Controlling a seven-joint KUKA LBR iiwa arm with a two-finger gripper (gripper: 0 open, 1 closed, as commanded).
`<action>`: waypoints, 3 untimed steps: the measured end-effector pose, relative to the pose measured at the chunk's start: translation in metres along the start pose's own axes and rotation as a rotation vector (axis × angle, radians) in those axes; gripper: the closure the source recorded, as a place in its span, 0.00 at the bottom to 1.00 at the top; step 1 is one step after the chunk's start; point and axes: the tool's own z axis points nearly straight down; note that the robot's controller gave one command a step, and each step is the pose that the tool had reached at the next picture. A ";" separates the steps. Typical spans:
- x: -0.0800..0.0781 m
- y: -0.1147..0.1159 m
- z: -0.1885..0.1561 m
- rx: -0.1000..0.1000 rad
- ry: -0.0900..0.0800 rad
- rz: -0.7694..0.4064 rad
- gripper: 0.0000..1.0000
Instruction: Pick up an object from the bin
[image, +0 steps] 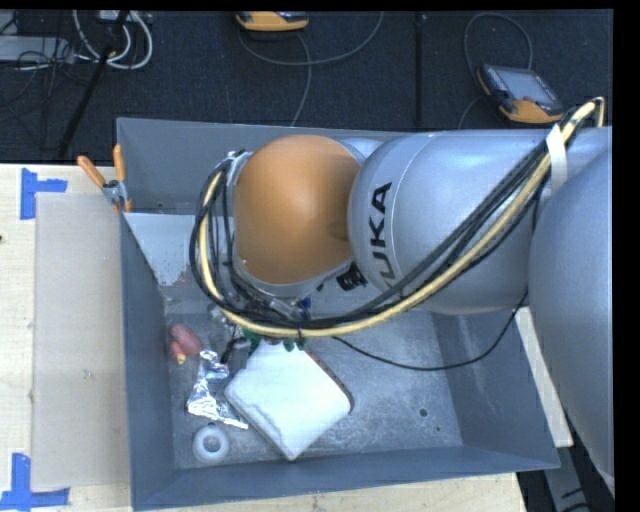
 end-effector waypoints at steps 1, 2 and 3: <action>-0.057 -0.004 0.072 0.002 0.010 -0.011 1.00; -0.071 -0.011 -0.075 0.000 -0.002 -0.107 1.00; -0.057 -0.017 0.036 0.000 0.017 -0.232 1.00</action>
Offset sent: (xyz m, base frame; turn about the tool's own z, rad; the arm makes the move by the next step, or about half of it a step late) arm 0.0563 0.0100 -0.0669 -0.0118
